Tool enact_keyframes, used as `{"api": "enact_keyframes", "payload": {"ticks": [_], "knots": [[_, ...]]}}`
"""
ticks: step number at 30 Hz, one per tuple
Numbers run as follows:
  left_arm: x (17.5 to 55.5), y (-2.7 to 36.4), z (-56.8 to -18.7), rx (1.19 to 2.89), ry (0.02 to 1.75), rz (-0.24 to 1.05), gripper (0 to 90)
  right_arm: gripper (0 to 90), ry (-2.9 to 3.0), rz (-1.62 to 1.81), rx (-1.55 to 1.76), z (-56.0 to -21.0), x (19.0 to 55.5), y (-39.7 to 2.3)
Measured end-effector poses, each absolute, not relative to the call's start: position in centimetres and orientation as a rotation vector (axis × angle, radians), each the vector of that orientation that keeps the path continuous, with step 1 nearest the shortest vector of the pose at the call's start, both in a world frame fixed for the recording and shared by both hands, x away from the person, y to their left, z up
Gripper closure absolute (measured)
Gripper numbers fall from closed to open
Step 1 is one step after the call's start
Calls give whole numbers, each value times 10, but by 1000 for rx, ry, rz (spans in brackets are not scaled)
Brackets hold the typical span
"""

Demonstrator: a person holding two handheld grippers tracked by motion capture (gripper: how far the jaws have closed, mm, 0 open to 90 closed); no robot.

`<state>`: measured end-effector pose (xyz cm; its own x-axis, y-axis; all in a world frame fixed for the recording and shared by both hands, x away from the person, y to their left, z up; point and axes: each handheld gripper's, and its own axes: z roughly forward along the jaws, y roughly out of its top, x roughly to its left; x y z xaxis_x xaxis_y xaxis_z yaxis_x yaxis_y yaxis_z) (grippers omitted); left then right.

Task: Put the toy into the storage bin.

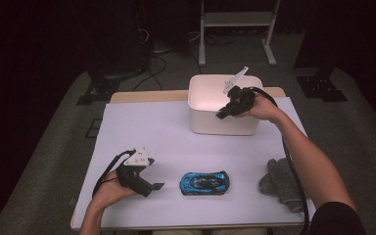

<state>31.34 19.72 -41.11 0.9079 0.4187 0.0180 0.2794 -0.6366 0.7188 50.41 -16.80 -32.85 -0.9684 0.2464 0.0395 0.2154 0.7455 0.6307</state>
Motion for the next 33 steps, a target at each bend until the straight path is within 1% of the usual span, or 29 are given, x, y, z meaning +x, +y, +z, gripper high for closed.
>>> {"api": "enact_keyframes", "payload": {"ticks": [7,20,33], "knots": [[313,197,-412,2306,492,233,80,856,2916,1021,325,-327,496,-161],[312,199,-412,2309,491,236,80,852,2970,1030,182,-319,471,-141],[311,199,-412,2308,500,225,81,848,3047,1023,48,-318,454,-128]]}}
